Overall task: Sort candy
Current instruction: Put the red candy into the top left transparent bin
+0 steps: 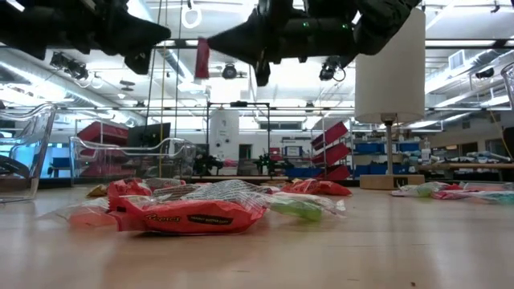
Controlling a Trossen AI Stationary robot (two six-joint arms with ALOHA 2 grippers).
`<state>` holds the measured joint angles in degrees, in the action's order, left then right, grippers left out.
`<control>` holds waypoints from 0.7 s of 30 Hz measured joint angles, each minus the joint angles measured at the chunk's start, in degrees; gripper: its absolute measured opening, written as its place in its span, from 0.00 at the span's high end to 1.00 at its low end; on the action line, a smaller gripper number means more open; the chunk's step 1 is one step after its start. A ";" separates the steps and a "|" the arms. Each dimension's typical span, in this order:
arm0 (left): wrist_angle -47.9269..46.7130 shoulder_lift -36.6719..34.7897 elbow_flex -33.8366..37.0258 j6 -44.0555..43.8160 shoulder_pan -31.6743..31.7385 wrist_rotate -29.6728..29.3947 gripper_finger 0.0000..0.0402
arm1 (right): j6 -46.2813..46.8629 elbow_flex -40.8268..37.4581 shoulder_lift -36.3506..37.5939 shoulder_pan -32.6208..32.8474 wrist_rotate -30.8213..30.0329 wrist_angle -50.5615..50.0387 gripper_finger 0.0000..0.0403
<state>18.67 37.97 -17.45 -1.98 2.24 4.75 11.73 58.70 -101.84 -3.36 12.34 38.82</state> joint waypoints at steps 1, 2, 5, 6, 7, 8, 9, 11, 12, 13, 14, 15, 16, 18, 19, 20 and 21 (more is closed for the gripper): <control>-0.04 0.74 0.00 0.00 0.00 0.02 0.98 | -0.33 0.00 0.00 0.00 0.00 0.57 1.00; 0.05 1.43 0.00 0.00 0.00 0.02 0.98 | -0.81 0.02 0.00 0.00 0.02 0.83 1.00; 1.38 3.53 0.00 0.00 0.00 0.04 0.98 | -1.49 0.02 -0.04 0.00 0.36 1.44 1.00; 2.01 4.18 0.00 0.00 0.00 0.04 0.98 | -1.83 0.02 -0.04 0.00 0.63 1.88 1.00; 2.63 4.84 0.00 0.01 0.00 0.04 0.98 | -2.35 0.02 -0.04 0.00 0.76 2.21 1.00; 3.37 5.54 0.00 0.01 0.00 0.04 0.98 | -2.71 0.02 -0.04 0.00 0.80 2.36 1.00; 4.14 6.17 0.00 0.00 0.00 0.04 0.98 | -2.81 0.02 -0.04 0.00 0.82 2.44 1.00; 5.49 7.37 0.00 0.02 0.00 0.04 0.98 | -3.05 0.02 -0.04 0.00 0.83 2.77 1.00; 6.04 7.84 0.00 0.02 0.00 0.04 0.98 | -3.28 0.02 -0.04 0.00 0.83 2.95 1.00; 6.37 8.27 0.00 0.02 0.00 0.04 0.98 | -3.53 0.02 -0.04 0.00 0.83 3.11 1.00; 6.60 8.61 0.00 0.02 0.00 0.04 0.98 | -3.86 0.02 -0.04 0.00 0.83 3.04 1.00; 6.80 8.96 0.00 0.02 0.00 0.04 0.98 | -4.15 0.02 -0.04 0.00 0.85 2.85 1.00; 6.85 9.29 0.00 0.01 0.00 0.04 0.98 | -4.34 0.02 -0.04 0.00 0.85 2.77 1.00; 6.82 9.80 0.00 0.00 0.00 0.04 0.97 | -4.42 0.02 -0.04 0.00 0.90 2.93 1.00; 7.10 10.18 0.00 -0.03 0.00 0.04 0.96 | -4.42 0.02 -0.04 0.00 1.20 2.95 1.00; 7.38 10.50 0.00 -0.17 0.00 0.04 0.95 | -4.45 0.02 -0.04 0.00 1.68 2.82 1.00; 7.60 10.72 0.00 -0.24 0.00 0.02 0.94 | -4.51 0.02 -0.04 0.00 2.20 2.69 1.00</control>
<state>26.27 48.69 -17.45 -2.22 2.24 4.77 7.23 58.72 -101.89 -3.36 14.54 41.51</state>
